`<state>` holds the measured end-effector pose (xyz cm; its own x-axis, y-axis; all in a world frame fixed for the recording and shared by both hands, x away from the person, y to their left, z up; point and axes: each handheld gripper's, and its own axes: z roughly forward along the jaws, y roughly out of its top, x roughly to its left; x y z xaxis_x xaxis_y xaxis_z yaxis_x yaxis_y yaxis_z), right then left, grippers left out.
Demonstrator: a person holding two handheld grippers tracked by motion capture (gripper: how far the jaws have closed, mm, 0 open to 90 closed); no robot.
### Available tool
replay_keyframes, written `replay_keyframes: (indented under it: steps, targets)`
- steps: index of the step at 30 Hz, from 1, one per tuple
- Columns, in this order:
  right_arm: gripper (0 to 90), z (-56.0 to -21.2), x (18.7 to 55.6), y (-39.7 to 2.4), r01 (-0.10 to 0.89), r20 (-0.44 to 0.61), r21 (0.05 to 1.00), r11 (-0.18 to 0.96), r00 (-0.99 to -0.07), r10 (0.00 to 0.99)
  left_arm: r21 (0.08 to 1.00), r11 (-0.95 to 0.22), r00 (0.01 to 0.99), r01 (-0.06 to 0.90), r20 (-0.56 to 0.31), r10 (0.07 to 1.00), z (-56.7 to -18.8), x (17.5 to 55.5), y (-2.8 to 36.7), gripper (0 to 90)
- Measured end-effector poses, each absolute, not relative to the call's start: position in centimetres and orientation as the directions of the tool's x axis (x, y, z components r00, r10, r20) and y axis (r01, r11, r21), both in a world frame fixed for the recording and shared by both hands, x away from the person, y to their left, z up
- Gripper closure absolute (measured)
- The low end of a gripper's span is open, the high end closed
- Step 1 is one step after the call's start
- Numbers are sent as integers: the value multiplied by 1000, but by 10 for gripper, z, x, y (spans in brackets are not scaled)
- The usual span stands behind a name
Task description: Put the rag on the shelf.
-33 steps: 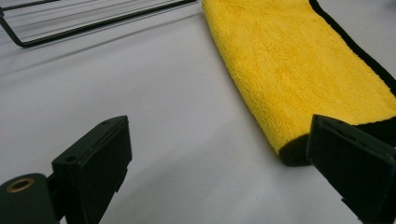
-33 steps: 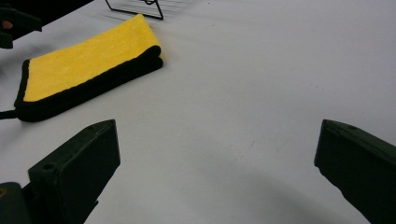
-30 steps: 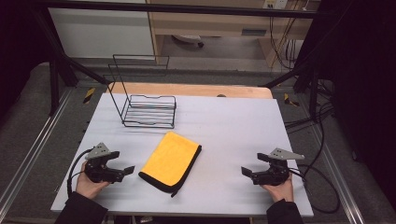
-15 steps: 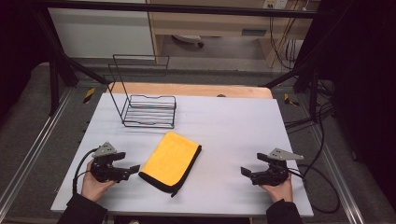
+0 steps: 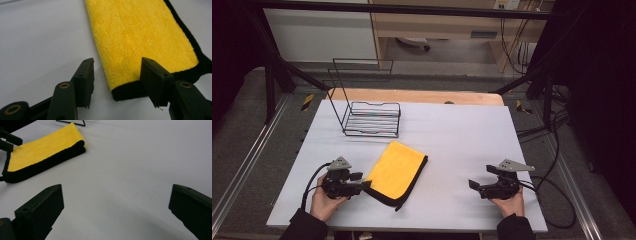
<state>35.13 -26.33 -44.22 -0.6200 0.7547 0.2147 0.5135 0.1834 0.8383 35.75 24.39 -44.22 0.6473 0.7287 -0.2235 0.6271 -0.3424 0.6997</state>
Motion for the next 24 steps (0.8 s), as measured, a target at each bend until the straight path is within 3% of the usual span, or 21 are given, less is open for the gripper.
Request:
replay_keyframes:
  steps: [17, 24]
  targets:
    - [7, -442, 350, -256, 521, 216, 833, 186, -617, 757, 643, -323, 596, 695, -263, 759, -446, 355, 234, 658]
    - [8, -443, 351, -252, 526, 207, 825, 207, -623, 754, 627, -317, 586, 711, -280, 760, -442, 357, 235, 776]
